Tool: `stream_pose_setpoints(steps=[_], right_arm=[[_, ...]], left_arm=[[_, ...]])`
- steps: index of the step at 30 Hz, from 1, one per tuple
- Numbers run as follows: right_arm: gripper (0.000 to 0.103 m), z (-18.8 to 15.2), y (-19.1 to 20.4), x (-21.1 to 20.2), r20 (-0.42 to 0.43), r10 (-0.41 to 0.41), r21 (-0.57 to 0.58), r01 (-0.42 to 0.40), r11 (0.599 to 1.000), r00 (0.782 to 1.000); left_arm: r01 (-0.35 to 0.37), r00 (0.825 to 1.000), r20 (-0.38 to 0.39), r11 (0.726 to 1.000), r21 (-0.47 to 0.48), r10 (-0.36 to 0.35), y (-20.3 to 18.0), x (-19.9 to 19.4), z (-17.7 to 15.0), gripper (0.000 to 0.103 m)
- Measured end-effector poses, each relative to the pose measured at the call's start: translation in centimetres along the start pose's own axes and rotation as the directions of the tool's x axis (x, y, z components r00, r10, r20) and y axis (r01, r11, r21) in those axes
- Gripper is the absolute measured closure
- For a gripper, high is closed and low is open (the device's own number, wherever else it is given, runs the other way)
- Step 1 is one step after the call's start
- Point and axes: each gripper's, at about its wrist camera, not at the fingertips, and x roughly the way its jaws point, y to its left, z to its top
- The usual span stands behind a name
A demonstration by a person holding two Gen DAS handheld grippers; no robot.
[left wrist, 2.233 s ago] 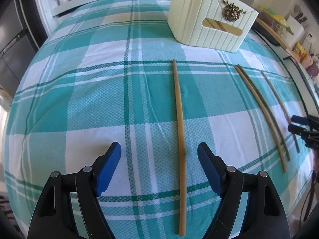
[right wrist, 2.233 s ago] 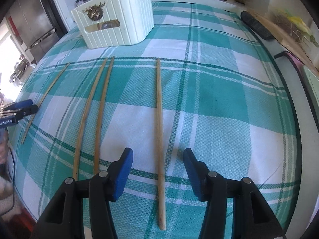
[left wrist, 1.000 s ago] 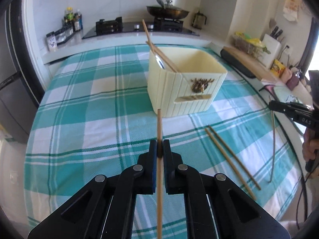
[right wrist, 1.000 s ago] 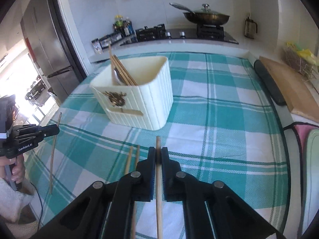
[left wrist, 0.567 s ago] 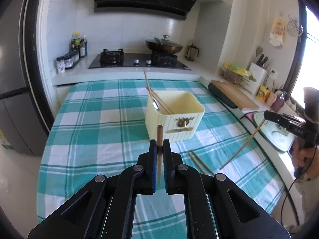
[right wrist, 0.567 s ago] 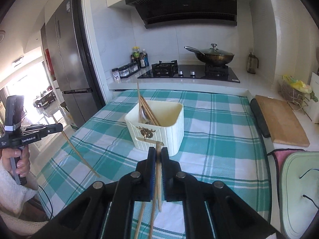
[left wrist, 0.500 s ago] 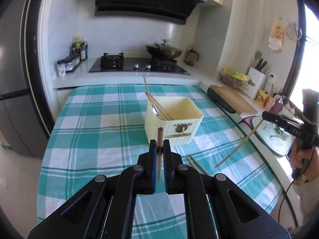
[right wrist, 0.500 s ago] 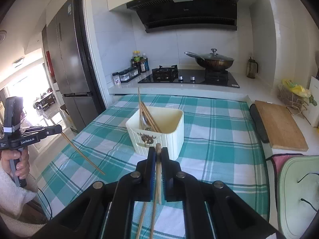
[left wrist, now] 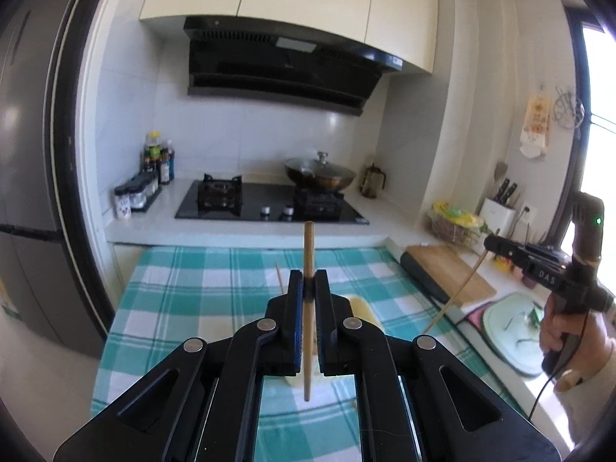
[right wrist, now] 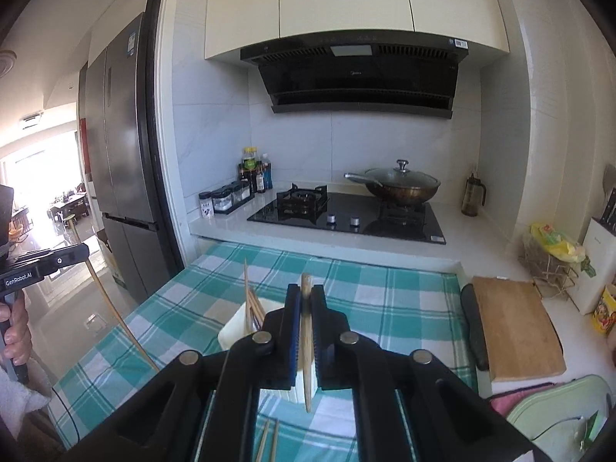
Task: Organize utensils
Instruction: 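Carry both chopsticks to the cream basket and lower them in, then open both tools to release the chopsticks into the basket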
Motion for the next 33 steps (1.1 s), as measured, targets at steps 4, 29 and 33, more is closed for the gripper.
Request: stream_pose_setpoints(steps=[4, 29, 33], right_arm=[[0.097, 2.6, 0.6, 1.2, 0.109, -0.013, -0.009, 0.014, 1.0, 0.994], [0.072, -1.5, 1.9, 15.6, -0.148, 0.088, 0.083, -0.077, 0.994, 0.985], [0.071, -3.0, 1.0, 11.3, -0.118, 0.083, 0.079, -0.074, 0.994, 0.99]], left_arm=[[-0.039, 0.996, 0.076, 0.999, -0.037, 0.042, -0.2, 2.8, 1.7, 0.099], [-0.086, 0.946, -0.317, 0.995, -0.051, 0.066, 1.3, 16.0, -4.5, 0.052], [-0.067, 0.925, -0.374, 0.998, -0.004, 0.06, 1.6, 11.8, -7.9, 0.037]])
